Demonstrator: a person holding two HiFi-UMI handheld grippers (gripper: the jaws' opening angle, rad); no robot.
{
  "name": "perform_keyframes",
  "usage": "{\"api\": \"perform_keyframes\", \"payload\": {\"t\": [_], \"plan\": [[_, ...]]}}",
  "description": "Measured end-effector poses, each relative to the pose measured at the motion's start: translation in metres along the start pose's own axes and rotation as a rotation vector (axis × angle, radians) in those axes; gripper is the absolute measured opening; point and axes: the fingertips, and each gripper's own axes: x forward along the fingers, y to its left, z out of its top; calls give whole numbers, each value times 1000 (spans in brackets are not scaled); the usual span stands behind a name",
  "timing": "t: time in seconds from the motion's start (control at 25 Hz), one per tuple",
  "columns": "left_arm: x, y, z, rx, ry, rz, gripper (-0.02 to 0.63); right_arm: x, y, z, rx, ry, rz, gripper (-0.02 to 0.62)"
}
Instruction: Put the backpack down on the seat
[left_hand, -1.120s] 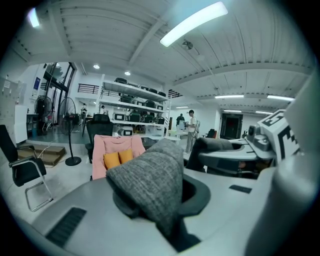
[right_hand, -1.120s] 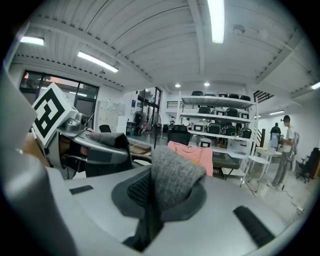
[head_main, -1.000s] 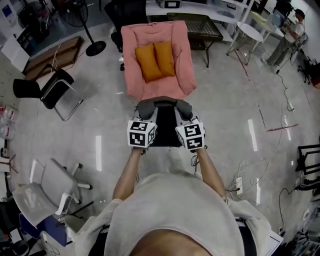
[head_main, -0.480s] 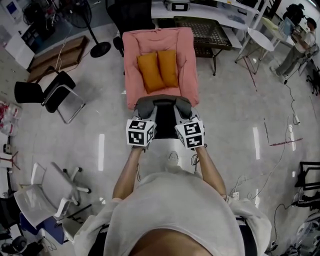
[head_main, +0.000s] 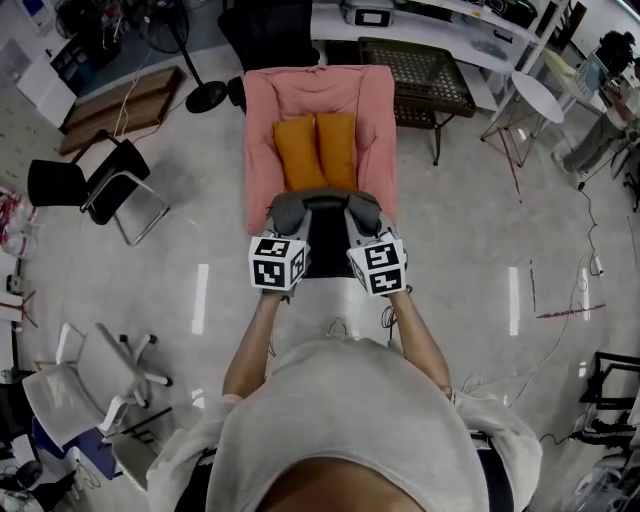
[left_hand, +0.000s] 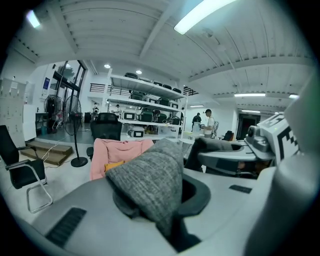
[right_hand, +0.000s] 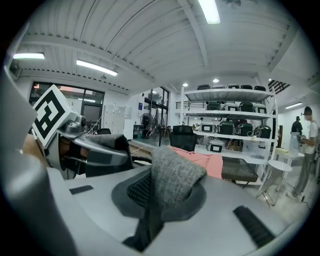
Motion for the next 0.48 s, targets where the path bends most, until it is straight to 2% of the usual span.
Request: {"api": "perform_keyframes", "payload": {"t": [0.48], "plan": [[54, 22, 14, -6, 19, 17, 43, 55, -40, 3, 13, 2, 18, 20]]}}
